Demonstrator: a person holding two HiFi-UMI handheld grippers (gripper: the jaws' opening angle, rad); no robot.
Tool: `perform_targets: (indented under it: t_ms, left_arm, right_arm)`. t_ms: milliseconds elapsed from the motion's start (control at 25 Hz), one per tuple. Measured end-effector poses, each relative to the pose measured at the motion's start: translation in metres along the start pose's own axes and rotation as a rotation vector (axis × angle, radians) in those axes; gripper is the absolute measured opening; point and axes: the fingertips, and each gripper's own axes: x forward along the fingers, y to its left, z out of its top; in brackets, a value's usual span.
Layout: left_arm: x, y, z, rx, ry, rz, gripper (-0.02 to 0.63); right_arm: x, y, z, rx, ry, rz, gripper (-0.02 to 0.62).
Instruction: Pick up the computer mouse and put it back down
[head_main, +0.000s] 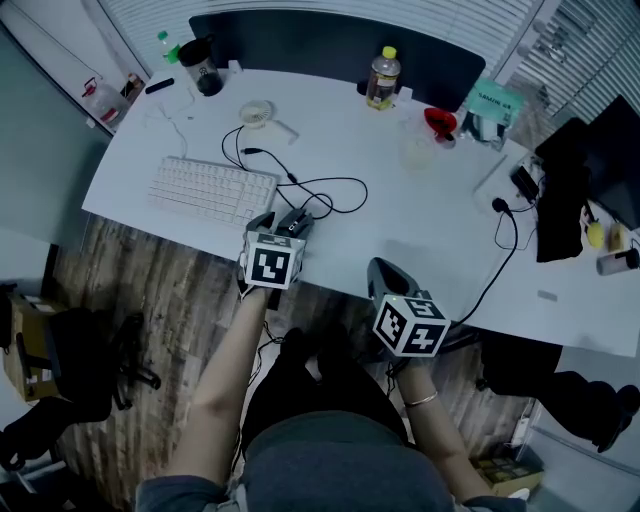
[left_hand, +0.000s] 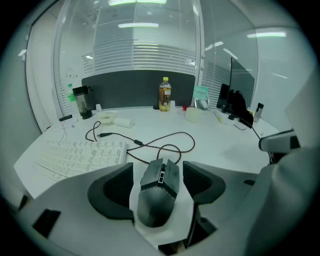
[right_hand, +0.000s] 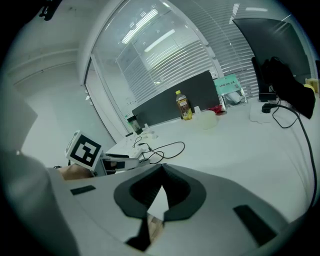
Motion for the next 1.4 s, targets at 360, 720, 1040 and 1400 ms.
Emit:
perform_targets:
  t_ms: [360, 720, 1040, 1400]
  left_arm:
    - [-0.053, 0.018, 0.010, -0.073, -0.154, 0.025, 0.286]
    - [-0.089, 0.034, -0.001, -0.139, -0.235, 0.071, 0.152]
    - [-0.112, 0.044, -0.012, -0.218, -0.280, 0.064, 0.101]
    - [-0.133, 0.055, -0.021, -0.241, -0.309, 0.085, 0.047]
  right_arm:
    - [0.009, 0.021, 0.004, -0.044, 0.007, 0.053, 0.005]
    - [0.015, 0.035, 0.010, -0.079, 0.003, 0.074, 0.005]
    - [0.017, 0.051, 0.012, -0.107, -0.005, 0.085, 0.005]
    - [0.014, 0.073, 0.016, -0.149, -0.031, 0.105, 0.005]
